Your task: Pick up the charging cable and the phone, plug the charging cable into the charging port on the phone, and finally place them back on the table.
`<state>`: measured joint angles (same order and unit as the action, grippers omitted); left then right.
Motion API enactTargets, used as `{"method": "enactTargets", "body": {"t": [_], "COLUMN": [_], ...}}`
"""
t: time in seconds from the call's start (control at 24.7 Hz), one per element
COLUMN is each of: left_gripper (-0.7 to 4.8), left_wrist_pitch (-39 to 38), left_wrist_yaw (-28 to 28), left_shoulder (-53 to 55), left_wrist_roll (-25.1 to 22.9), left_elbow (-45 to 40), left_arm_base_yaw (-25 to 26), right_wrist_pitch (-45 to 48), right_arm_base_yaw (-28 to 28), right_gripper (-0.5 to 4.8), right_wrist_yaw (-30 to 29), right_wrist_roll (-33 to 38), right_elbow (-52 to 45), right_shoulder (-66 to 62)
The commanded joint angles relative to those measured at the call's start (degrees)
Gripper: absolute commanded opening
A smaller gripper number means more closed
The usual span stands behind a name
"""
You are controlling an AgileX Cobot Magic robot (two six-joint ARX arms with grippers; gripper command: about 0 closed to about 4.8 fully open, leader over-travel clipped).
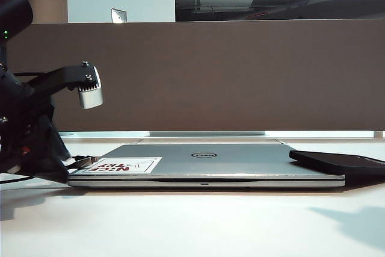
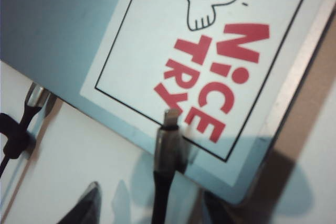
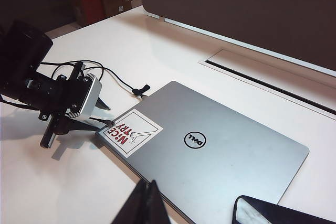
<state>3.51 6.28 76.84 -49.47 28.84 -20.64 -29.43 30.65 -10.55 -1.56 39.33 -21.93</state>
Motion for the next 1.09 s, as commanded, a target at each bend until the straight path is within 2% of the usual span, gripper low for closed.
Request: {"method": "enactTargets", "body": {"t": [0.04, 0.36, 0.49, 0.81, 0.93, 1.05, 1.09], "left_gripper": [2.37, 2.35, 1.77, 1.71, 1.22, 1.08, 0.43], "left_wrist_pitch": [0.5, 3.0, 3.0, 3.0, 3.0, 2.9, 2.7], "left_wrist_yaw": [0.4, 0.4, 0.4, 0.4, 0.4, 0.4, 0.4], "left_shoulder": [0.9, 1.7, 1.7, 1.7, 1.7, 2.0, 2.4], "left_wrist_roll": [0.0, 0.2, 0.4, 0.5, 1.8, 2.6, 3.0], "left_elbow": [0.1, 0.1, 0.1, 0.1, 0.1, 0.1, 0.1], "left_arm_base_yaw": [-0.1, -0.1, -0.1, -0.1, -0.2, -0.2, -0.2], "right_wrist_pitch": [1.6, 1.6, 1.8, 3.1, 3.1, 3.1, 3.1], "right_arm_base_yaw": [0.0, 0.0, 0.0, 0.0, 0.0, 0.0, 0.0], "right_gripper": [-0.08, -0.08, -0.08, -0.08, -0.08, -0.08, -0.08], "right_wrist_yaw": [-0.1, -0.1, -0.1, -0.1, -0.1, -0.1, -0.1], "right_wrist_roll": [-0.2, -0.2, -0.2, -0.2, -0.2, -0.2, -0.2], "right_elbow": [0.4, 0.4, 0.4, 0.4, 0.4, 0.4, 0.4], "right_shoulder": [0.1, 0.1, 0.1, 0.1, 0.1, 0.1, 0.1]}}
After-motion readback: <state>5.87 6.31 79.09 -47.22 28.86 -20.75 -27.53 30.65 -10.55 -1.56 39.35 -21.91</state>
